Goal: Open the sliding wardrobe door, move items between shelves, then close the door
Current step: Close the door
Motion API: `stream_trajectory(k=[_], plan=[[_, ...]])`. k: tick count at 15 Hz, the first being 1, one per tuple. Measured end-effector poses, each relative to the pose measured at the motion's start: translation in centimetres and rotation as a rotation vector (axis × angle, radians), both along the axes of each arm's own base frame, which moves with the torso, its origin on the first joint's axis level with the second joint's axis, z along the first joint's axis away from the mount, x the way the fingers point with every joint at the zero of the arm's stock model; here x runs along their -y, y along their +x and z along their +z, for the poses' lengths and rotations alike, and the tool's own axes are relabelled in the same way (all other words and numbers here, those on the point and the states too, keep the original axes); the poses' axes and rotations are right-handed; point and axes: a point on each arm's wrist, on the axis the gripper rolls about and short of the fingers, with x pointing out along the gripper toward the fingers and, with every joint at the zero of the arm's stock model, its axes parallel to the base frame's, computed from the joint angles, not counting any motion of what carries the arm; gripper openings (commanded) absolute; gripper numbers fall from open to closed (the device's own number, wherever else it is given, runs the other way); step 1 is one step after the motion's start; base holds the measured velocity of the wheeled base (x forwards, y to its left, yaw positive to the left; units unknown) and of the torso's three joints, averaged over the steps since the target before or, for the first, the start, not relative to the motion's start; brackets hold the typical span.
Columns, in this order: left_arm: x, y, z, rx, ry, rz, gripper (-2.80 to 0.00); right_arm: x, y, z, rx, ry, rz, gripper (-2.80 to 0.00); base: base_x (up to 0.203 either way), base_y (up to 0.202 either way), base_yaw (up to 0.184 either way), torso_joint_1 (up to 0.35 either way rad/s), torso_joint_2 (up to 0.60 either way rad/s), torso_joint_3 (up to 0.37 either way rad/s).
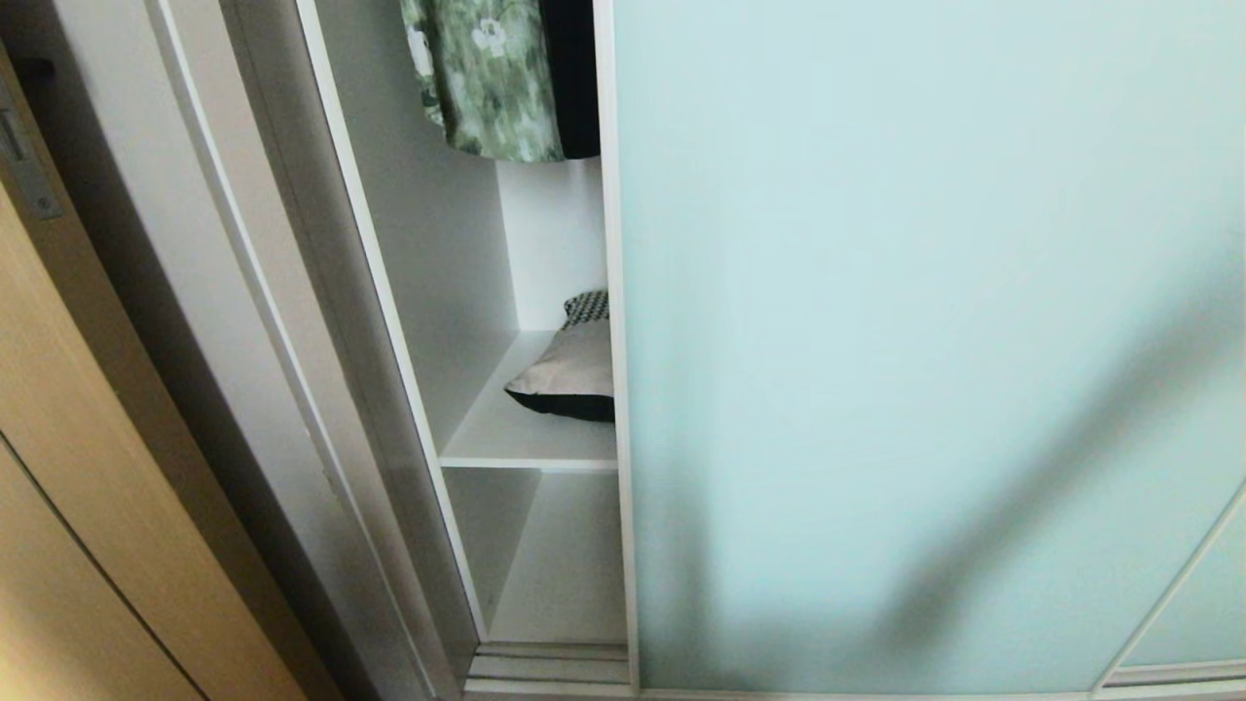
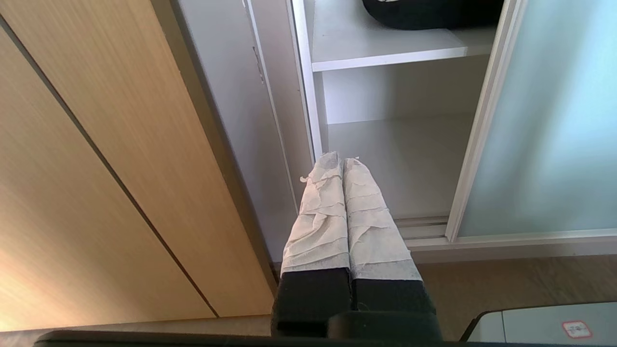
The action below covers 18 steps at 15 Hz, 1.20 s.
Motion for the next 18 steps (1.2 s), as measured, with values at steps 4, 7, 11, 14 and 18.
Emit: stream_trajectory(k=[4,7,11,14,18], plan=[[0.0,0.0,0.0,0.0,0.0,0.0,-2.8,-1.2,1.4,-0.4,-0.005,0.037,0.033,-2.8,0.0,0.0,0.0,0.0,0.0,0.0],[0.0,0.0,0.0,0.0,0.0,0.0,-2.8,-2.4,2.1,-0.6,-0.017,0.05,0.062,-2.8,0.0,0.0,0.0,0.0,0.0,0.0],[0.0,0.0,0.0,0.0,-0.001,0.0,-2.8,-4.7,3.3,-0.1,-0.019,0.049,0.117,-2.8,0.0,0.0,0.0,0.0,0.0,0.0],[0.0,0.0,0.0,0.0,0.0,0.001,-2.8,-6.5,4.5,-0.3,-0.03,0.052,0.156,-2.8,0.0,0.0,0.0,0.0,0.0,0.0],[0.0,0.0,0.0,0.0,0.0,0.0,-2.8,-8.4,4.5,-0.9,-0.059,0.086,0.197,-2.8,0.0,0.0,0.0,0.0,0.0,0.0]])
